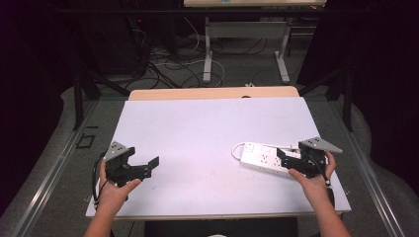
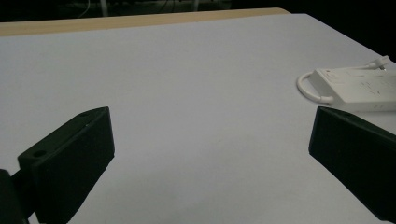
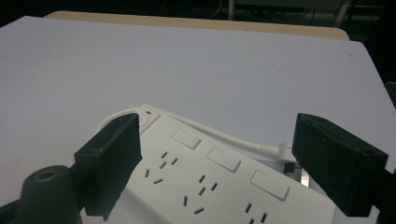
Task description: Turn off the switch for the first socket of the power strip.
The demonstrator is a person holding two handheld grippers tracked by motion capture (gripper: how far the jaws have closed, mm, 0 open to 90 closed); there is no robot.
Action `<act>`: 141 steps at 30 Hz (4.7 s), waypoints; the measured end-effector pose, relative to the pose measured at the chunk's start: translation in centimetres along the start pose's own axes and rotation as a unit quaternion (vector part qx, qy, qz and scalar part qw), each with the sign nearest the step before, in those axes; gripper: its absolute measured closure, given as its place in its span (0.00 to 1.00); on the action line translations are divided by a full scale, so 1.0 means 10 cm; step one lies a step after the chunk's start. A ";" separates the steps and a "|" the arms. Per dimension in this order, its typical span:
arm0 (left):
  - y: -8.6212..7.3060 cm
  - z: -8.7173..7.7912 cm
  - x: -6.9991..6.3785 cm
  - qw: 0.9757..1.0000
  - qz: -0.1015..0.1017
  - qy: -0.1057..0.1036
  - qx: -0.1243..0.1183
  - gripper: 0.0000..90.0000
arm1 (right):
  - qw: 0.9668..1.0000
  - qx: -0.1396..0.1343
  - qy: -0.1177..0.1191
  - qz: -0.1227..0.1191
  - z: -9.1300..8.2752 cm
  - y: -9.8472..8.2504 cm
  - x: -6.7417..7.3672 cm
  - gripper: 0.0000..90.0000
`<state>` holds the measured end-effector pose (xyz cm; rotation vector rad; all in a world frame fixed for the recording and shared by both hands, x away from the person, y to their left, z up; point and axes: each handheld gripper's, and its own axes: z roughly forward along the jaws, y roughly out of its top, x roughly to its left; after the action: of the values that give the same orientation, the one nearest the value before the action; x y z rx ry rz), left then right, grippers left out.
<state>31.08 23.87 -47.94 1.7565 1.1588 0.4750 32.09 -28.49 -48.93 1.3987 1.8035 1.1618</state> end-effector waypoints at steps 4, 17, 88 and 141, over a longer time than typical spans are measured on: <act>0.00 0.00 0.04 1.000 -0.010 0.002 -0.004 0.00 | 1.000 0.007 0.003 -0.008 0.03 -0.02 0.05 0.22; 0.00 -0.01 0.02 1.000 -0.016 0.008 -0.006 0.02 | 0.999 0.020 0.023 -0.031 0.01 0.04 0.17 0.41; -0.04 0.09 -0.05 1.000 0.009 0.015 0.005 0.03 | 0.996 0.071 0.050 -0.029 0.66 0.72 0.30 0.83; -0.04 0.10 -0.03 1.000 0.009 0.019 0.006 0.04 | 0.976 0.214 0.028 -0.022 1.07 0.23 0.21 1.00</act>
<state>31.43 23.14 -48.67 1.7769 1.1749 0.5144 41.54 -23.27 -51.63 1.5598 2.2040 0.8249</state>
